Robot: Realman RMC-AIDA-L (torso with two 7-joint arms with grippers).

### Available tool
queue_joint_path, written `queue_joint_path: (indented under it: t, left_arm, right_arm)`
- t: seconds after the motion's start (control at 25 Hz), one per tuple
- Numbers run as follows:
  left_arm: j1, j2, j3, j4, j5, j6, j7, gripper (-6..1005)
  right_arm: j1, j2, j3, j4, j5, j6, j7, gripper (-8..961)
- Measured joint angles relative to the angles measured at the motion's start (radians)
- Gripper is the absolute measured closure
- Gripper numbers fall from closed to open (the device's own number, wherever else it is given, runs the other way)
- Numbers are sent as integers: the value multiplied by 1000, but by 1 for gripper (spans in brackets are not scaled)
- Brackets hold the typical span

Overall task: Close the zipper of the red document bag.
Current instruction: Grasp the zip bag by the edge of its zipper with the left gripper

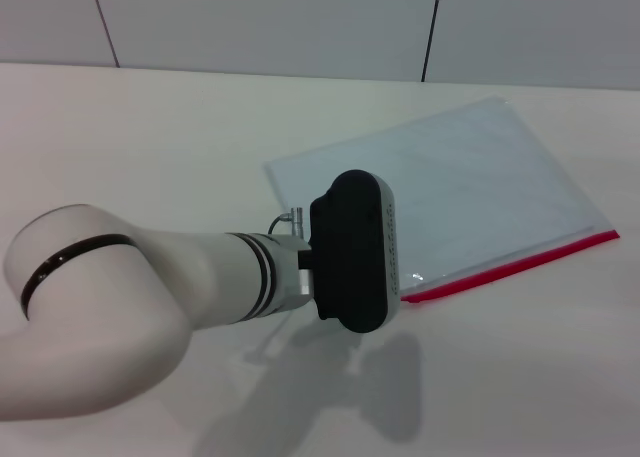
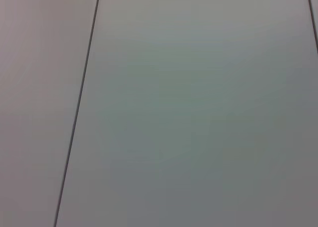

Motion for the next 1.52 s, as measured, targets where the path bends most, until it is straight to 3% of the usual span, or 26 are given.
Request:
queue_joint_path:
  t: [0.28,0.8,1.08,1.52]
  left_arm:
    - [-15,-6,-5,-72,-10,-68,-2,211]
    - [-17,-9,-19,-123,-22,-136,-10,822]
    - [20,-10,-41,-133,-17,-242,-16,888]
    - [171,-4,-31,-132,31,-620,28,945]
  right_arm:
    - [-2,0,1,0,0,3,0,69]
    - [-5,0,2,0,0,14,0,69]
    - [-3,-2,-18,-16,-71,16,-11,68]
    - [57,-5,-80,-204,-570,-21,-16,70]
